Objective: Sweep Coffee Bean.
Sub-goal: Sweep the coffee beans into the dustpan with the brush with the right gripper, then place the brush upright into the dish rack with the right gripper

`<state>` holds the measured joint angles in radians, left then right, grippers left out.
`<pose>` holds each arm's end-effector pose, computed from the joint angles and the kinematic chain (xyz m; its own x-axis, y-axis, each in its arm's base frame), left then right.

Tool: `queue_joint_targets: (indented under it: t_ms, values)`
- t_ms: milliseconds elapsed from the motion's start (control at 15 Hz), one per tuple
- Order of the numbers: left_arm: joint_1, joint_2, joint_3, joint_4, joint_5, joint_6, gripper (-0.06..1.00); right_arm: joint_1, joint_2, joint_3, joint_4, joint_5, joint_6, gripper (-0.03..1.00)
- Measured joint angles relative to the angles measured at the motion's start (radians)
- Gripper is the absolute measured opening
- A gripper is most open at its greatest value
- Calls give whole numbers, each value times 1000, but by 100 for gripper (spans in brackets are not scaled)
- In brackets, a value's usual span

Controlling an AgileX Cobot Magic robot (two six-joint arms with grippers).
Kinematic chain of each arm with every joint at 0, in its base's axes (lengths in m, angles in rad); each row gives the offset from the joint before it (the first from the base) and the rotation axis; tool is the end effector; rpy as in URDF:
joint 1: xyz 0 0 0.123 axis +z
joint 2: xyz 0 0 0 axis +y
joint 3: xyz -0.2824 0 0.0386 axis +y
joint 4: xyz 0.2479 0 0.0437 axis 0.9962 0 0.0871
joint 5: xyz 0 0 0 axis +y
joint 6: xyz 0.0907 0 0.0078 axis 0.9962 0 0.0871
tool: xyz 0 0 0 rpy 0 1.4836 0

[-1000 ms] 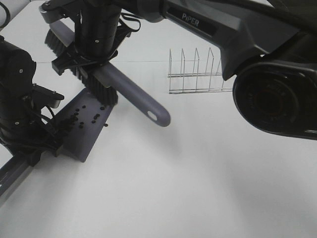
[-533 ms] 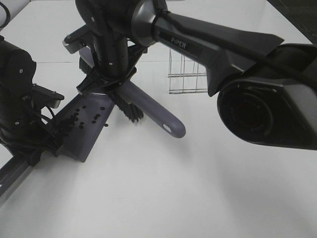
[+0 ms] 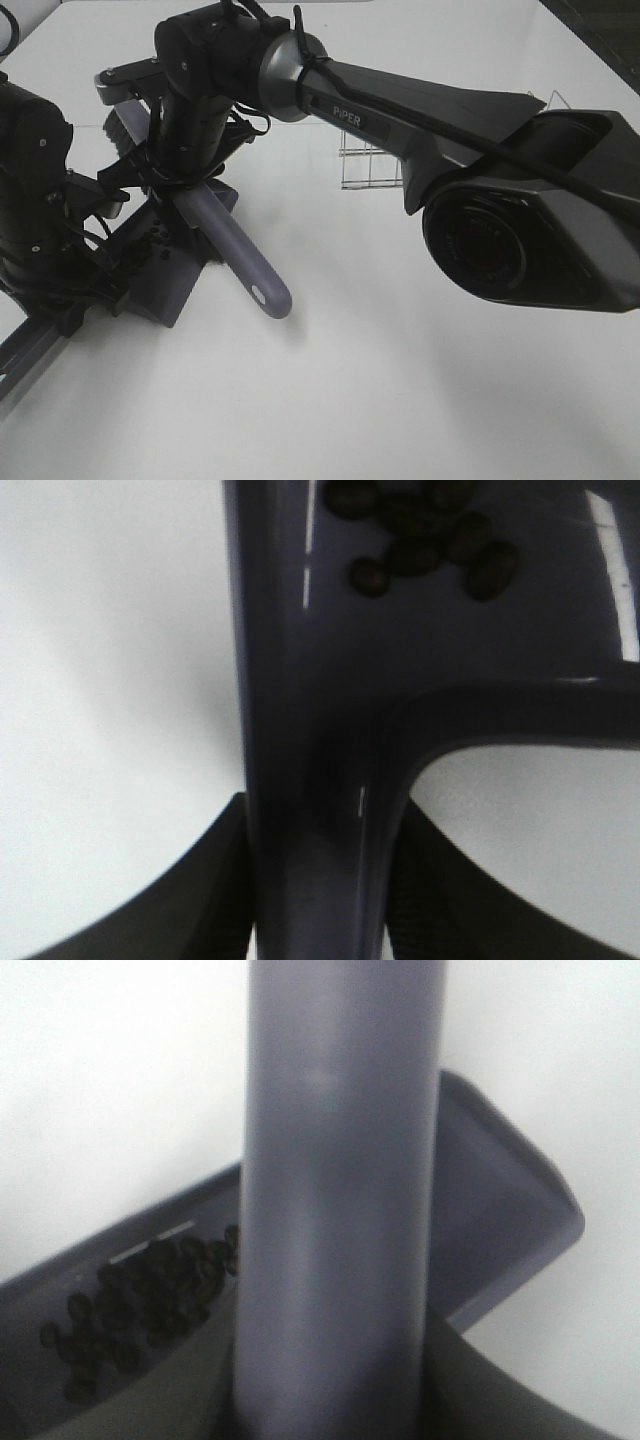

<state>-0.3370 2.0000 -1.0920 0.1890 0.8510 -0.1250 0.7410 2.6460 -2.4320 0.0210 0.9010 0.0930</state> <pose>0.3168 -0.0974 0.1055 -0.9396 0.3297 0.0920 0.3400 0.9298 0.1406 0.4160 0.3827 0.1354 -0.7002 -0.4972 -0.5124 -0.6105 0.7890 0.0687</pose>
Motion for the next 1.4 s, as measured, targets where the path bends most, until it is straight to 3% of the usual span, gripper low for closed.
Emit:
queue_joint_targets:
  t_ms: [333,600,800,1000,1267,1400]
  values:
    - [0,0,0,-10,2,0,33,-55,-39,2,30,-21,0,26]
    - [0,0,0,-30,3,0,33,-74,-175,3,-52,-13,0,26]
    - [0,0,0,-56,0,0,33,-74,-220,3,-134,108,0,26]
    - [0,2,0,-59,-1,0,33,-74,-223,3,-187,297,0,26]
    - [0,3,0,-64,0,-7,33,-74,-202,39,-184,328,5,26]
    - [0,4,0,-70,-7,-69,33,-74,-206,51,-152,336,28,26]
